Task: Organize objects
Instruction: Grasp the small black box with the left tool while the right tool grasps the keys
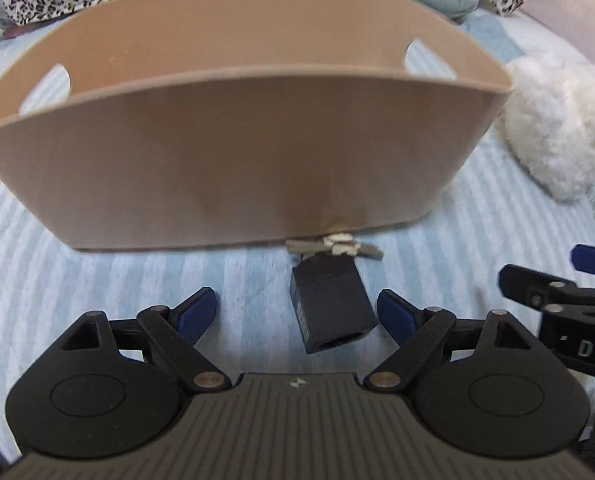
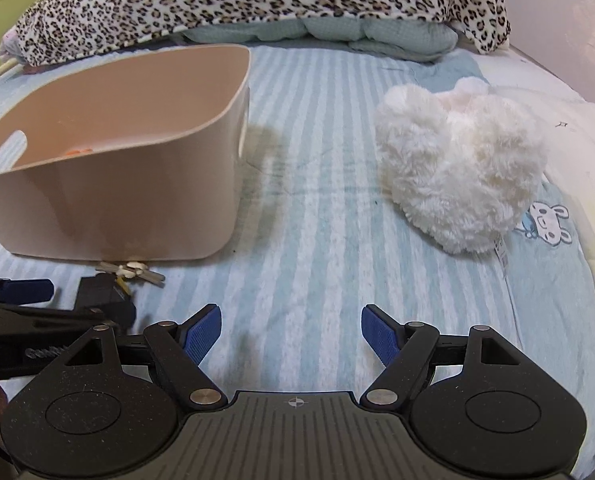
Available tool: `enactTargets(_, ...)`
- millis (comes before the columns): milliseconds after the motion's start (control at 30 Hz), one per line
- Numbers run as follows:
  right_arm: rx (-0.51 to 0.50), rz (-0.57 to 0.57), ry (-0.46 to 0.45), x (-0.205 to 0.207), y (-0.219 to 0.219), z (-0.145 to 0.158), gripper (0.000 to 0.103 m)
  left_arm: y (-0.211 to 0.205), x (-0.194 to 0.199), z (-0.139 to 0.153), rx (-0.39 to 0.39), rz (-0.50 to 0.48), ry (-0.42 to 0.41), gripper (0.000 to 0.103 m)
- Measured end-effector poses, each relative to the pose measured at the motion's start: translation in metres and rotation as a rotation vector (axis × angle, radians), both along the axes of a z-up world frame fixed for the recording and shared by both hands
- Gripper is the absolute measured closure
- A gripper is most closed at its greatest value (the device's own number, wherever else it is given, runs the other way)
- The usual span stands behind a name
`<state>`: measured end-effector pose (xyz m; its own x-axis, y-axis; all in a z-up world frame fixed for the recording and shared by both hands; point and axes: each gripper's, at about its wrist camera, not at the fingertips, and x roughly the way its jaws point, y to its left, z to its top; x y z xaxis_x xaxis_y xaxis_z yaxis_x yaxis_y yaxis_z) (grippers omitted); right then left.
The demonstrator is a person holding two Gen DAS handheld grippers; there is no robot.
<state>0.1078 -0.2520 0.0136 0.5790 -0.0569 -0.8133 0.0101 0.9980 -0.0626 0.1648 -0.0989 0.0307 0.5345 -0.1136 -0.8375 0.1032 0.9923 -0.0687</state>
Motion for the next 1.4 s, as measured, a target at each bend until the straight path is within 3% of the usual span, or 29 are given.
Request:
enactTargets(133,-0.003,-0.003,0.009,0.001,-0.001,-0.003,0.024,0.004,-0.002,-0.005,0.028,-0.01,-0.022,0.02)
enactTargets(233,0.002,0.002,0.017,0.004,0.001,-0.004,0.024,0.008,-0.002,-0.002,0.045,-0.024,-0.023,0.043)
enactTargets(300,0.003,0.003,0.023,0.006,0.003,-0.006,0.024,0.013,-0.001,-0.001,0.047,-0.03,-0.016,0.065)
enactTargets(333,0.005,0.004,0.025,0.007,0.005,-0.008,0.024,0.017,-0.001,-0.001,0.044,-0.032,-0.01,0.069)
enactTargets(467,0.02,0.022,0.042,0.011,0.013,-0.011,0.024,0.029,-0.001,0.001,0.036,-0.03,0.011,0.069)
enactTargets(867,0.102,0.098,0.062,0.035,0.065,-0.028,0.024,0.078,0.008,0.004,0.154,-0.043,0.019,0.069)
enactTargets(1033,0.076,0.115,0.038,0.039,0.086,-0.037,0.024,0.087,0.013,-0.003,0.089,0.004,0.008,0.069)
enactTargets(1233,0.052,0.117,0.012,0.043,0.098,-0.044,0.025,0.084,0.01,-0.003,0.086,0.034,-0.007,0.069)
enactTargets(1400,0.102,0.123,0.03,0.041,0.101,-0.038,0.021,0.096,0.005,0.002,0.058,0.059,0.005,0.069)
